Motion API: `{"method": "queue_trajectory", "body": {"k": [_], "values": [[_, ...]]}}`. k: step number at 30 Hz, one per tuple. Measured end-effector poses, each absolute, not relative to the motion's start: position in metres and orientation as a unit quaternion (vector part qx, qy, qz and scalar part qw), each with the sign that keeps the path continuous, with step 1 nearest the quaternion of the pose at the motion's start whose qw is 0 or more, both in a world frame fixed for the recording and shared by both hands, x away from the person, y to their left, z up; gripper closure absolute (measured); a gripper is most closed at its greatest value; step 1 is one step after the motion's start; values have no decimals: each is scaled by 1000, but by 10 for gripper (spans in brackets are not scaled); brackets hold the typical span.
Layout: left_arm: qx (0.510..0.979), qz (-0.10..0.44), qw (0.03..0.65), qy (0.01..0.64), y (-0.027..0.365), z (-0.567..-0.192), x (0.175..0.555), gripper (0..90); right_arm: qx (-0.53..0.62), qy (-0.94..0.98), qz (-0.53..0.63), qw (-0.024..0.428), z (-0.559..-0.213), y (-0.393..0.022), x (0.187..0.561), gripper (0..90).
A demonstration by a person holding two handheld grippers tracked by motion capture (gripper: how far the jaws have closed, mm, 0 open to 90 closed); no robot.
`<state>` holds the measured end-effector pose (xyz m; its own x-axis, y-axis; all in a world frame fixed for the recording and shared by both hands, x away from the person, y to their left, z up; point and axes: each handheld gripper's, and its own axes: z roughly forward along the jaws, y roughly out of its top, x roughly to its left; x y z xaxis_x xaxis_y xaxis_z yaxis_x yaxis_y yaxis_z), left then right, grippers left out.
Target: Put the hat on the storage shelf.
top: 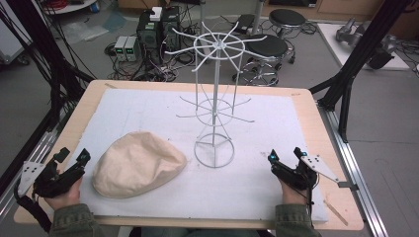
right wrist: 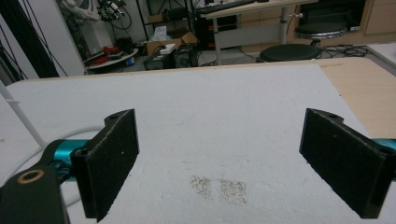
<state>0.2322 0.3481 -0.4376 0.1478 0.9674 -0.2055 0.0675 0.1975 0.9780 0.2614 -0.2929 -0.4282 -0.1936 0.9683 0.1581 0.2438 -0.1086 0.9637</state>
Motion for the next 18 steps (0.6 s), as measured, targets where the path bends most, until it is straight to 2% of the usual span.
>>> {"method": "queue_trajectory", "body": {"k": [10, 18], "values": [[518, 406, 570, 492, 337, -420, 240, 268, 534, 571, 520, 343, -428, -292, 261, 109], [568, 400, 549, 465, 324, -400, 251, 268, 533, 572, 520, 345, -429, -293, 261, 109]]}}
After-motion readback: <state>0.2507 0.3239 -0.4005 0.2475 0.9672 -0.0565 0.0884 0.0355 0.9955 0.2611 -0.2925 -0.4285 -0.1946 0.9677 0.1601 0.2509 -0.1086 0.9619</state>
